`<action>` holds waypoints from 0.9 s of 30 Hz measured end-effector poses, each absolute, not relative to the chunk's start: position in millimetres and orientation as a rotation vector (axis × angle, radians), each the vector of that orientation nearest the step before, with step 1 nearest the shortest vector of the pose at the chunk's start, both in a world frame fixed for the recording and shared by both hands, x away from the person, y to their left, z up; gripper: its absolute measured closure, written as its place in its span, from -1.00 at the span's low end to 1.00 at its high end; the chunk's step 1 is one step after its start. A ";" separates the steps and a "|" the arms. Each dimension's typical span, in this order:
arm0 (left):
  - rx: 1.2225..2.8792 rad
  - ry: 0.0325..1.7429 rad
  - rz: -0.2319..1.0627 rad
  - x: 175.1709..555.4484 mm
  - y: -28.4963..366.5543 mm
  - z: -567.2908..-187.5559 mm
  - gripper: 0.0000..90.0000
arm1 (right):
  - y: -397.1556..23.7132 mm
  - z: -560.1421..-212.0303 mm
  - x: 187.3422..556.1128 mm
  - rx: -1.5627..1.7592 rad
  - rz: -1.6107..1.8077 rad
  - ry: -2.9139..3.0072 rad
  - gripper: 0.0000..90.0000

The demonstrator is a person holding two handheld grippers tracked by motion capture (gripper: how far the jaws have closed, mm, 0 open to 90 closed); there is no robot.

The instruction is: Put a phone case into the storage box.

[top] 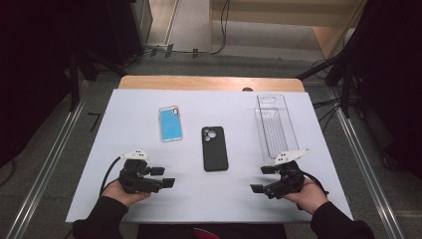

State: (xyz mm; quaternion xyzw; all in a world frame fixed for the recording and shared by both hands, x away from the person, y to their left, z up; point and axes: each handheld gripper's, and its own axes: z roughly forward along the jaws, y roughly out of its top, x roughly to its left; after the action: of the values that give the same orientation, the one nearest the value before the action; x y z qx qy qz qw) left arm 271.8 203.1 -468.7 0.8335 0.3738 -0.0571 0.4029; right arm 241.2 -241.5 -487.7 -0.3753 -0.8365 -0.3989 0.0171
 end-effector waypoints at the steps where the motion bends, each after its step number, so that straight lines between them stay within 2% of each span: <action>1: 2.106 0.944 -0.144 271.8 203.1 -468.7 -0.34 | -241.5 -487.7 241.2 -1.166 -1.240 -2.600 -0.72; 27: 2.103 0.986 -0.146 274.8 203.7 -465.6 -0.33 | -244.1 -486.9 241.4 -1.209 -1.221 -2.587 -0.72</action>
State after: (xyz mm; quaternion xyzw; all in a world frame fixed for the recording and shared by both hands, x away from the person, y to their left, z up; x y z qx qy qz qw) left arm 274.8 203.7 -465.6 0.8298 0.3890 -0.0574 0.3960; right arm 241.4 -244.1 -486.9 -0.3892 -0.8329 -0.3931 0.0182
